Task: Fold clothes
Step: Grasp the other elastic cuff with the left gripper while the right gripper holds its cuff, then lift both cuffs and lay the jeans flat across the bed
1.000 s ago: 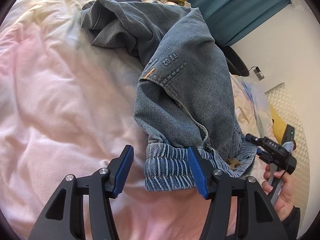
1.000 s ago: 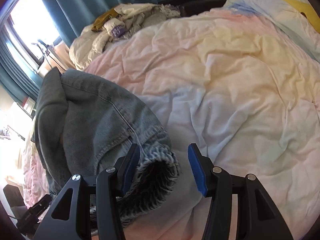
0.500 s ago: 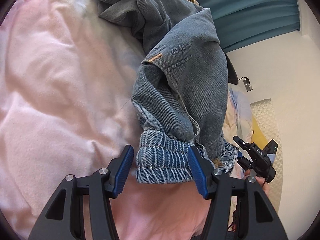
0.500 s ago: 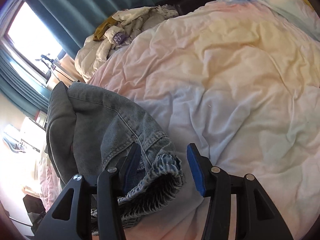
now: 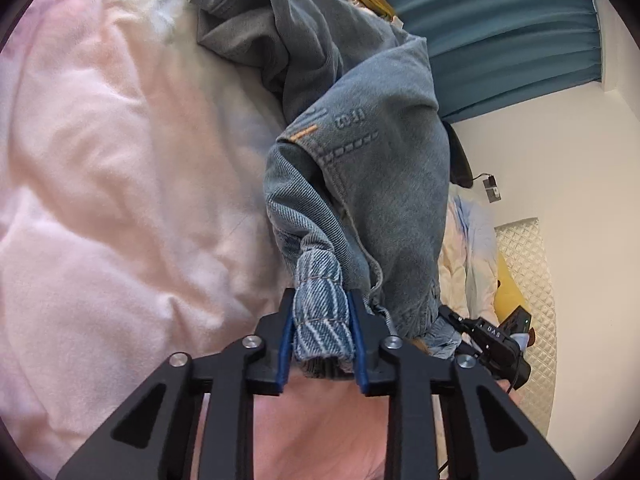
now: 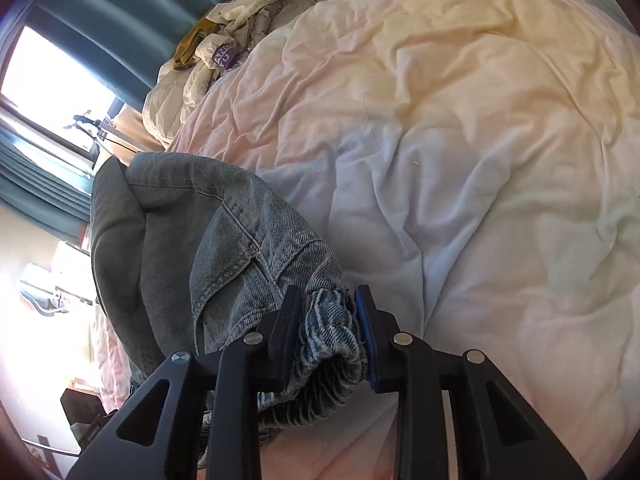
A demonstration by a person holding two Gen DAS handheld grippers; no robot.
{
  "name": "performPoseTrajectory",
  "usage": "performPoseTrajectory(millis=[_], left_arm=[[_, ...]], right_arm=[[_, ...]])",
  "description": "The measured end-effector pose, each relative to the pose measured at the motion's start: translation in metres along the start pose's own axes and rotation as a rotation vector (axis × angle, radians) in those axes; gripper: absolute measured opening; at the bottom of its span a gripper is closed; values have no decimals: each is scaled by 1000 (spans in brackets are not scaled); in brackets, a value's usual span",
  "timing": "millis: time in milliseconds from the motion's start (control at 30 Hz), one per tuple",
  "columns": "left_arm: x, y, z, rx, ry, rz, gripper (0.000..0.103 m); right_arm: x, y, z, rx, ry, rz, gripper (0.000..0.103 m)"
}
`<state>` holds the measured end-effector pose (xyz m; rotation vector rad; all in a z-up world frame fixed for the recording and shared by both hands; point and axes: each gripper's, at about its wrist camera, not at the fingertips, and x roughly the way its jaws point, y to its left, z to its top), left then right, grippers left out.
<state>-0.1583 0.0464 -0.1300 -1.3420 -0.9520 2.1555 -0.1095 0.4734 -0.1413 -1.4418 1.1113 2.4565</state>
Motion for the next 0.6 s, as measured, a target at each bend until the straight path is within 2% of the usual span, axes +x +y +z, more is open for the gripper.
performPoseTrajectory(millis=[133,300,400,600], left_arm=[[-35,-19,11,44,-108,24,15],[-89,-42,34,74,-264,76,14],[-138,-49,57,79,-381,117,14],[-207,-72,104,143,-468,199,13]], right_arm=[[-13,-1,-24,92,21,91,20],[-27,16,-79,162,46,240,19],[-25,38,-112,156,77,311,19],[-28,120,-172,24,123,437,18]])
